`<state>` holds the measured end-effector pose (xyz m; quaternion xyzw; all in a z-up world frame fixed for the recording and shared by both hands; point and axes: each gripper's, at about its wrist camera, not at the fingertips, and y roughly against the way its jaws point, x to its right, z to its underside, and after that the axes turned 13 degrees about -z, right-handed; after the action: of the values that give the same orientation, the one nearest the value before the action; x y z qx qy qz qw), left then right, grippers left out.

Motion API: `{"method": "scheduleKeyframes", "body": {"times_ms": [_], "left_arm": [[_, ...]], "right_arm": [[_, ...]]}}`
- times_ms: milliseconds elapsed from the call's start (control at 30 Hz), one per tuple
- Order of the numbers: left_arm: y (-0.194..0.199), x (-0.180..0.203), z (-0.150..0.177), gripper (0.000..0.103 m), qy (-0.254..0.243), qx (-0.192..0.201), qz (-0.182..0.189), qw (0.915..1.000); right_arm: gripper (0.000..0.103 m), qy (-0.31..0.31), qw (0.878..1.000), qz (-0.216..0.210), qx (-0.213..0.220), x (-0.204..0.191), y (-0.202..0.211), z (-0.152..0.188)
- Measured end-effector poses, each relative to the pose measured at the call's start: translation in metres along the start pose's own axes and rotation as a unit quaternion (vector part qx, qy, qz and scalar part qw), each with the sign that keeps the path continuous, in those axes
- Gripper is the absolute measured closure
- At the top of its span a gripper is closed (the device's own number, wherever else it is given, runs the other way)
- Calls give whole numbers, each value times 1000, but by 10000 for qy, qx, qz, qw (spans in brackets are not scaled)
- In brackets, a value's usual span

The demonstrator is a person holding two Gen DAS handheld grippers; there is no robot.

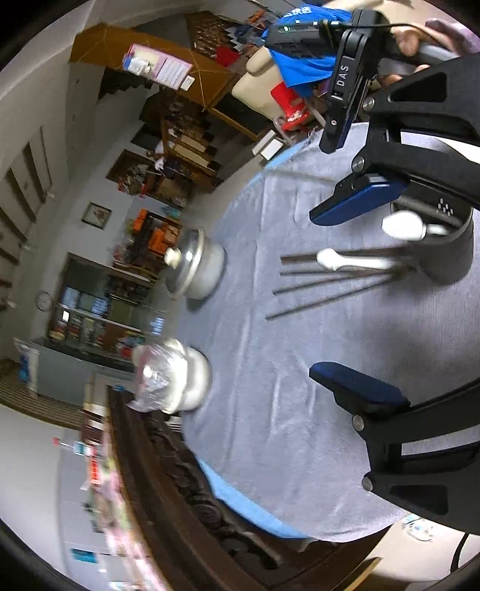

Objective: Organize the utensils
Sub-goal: 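Grasp another white spoon lying on the cloth with the right tool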

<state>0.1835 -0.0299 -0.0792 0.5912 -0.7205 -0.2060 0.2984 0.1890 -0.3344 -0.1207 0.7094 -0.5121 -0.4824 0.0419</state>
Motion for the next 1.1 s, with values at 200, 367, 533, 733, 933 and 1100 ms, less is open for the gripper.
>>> {"method": "scheduleKeyframes", "body": {"times_ms": [200,367,533,733,933,1100], "left_arm": [[-46,-24,-4,26,39,-484,-310,9983],[-83,-28,-4,26,-22,-915,-337,9952],[-110,-29,-4,26,-128,-1210,-390,9918],[-132,-34,1,26,-165,-1442,-451,9884],[-136,-33,5,26,-242,-1503,-438,9874],[-142,-27,0,26,-372,-1482,-470,9871]], "right_arm": [[66,-101,9990,23,-441,19,-47,-27],[66,-309,9955,-146,-883,34,-97,-47],[66,-561,9879,-332,-1406,44,-139,-53],[66,-369,9814,-303,-1860,36,-169,-43],[79,-174,9792,-150,-2014,38,-185,-32],[97,157,9842,-288,-1741,31,-176,-36]]}}
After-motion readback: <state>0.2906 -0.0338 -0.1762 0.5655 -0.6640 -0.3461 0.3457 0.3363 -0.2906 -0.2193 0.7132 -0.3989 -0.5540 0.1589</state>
